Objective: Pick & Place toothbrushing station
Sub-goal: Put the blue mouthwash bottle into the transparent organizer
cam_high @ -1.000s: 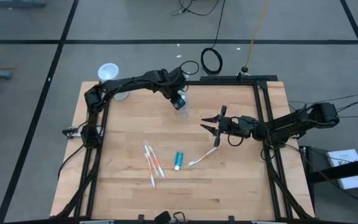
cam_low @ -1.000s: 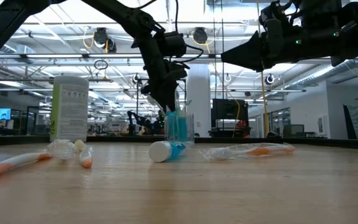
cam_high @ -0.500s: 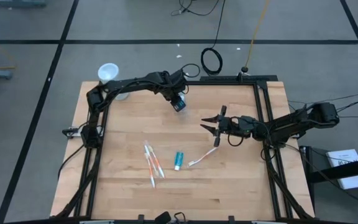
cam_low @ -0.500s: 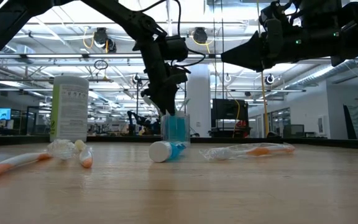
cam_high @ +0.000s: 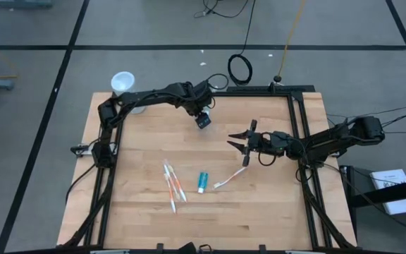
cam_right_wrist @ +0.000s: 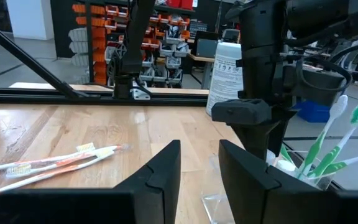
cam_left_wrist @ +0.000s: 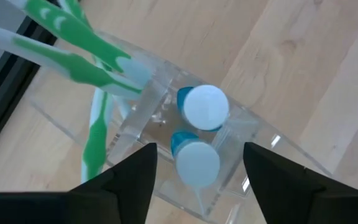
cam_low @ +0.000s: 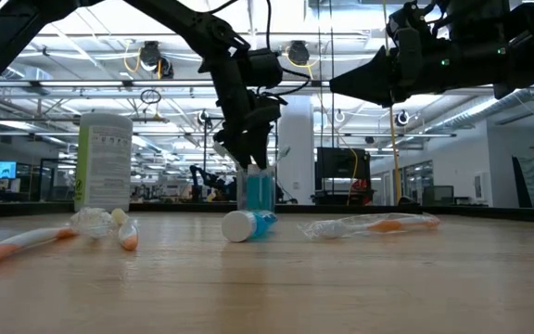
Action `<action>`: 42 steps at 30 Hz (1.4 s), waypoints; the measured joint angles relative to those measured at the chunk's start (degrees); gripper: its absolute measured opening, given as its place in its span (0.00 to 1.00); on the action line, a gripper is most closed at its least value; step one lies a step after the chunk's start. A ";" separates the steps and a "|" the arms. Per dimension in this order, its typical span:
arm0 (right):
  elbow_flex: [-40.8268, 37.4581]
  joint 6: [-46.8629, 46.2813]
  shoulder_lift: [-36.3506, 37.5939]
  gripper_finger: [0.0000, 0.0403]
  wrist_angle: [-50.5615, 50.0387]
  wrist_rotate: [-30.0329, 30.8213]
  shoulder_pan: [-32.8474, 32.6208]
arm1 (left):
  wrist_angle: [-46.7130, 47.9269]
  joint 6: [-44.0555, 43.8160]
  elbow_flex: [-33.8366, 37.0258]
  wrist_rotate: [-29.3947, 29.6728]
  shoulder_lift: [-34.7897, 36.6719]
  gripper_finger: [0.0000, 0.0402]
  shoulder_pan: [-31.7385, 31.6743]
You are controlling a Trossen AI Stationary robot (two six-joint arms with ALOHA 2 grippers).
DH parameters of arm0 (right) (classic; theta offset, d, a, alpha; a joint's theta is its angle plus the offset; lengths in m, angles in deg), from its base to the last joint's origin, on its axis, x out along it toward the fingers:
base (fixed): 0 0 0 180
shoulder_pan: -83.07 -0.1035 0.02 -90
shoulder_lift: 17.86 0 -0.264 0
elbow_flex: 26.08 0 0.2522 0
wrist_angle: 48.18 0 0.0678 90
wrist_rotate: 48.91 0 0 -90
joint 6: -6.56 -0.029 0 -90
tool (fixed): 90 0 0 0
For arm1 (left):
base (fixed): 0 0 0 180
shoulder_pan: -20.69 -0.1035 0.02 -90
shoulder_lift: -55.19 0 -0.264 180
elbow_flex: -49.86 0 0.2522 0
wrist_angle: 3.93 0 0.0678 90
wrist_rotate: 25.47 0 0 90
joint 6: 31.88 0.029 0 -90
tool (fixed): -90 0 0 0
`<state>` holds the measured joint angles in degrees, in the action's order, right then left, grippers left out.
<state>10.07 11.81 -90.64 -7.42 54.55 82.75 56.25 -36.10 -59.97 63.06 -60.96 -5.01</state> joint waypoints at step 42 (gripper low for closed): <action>1.18 -5.11 -2.61 0.28 -3.34 -13.48 -0.26 | -21.64 2.69 20.41 25.83 36.18 0.56 33.91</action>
<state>11.25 6.70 -93.24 -10.77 41.06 82.49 34.61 -33.41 -39.56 88.89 -24.77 28.90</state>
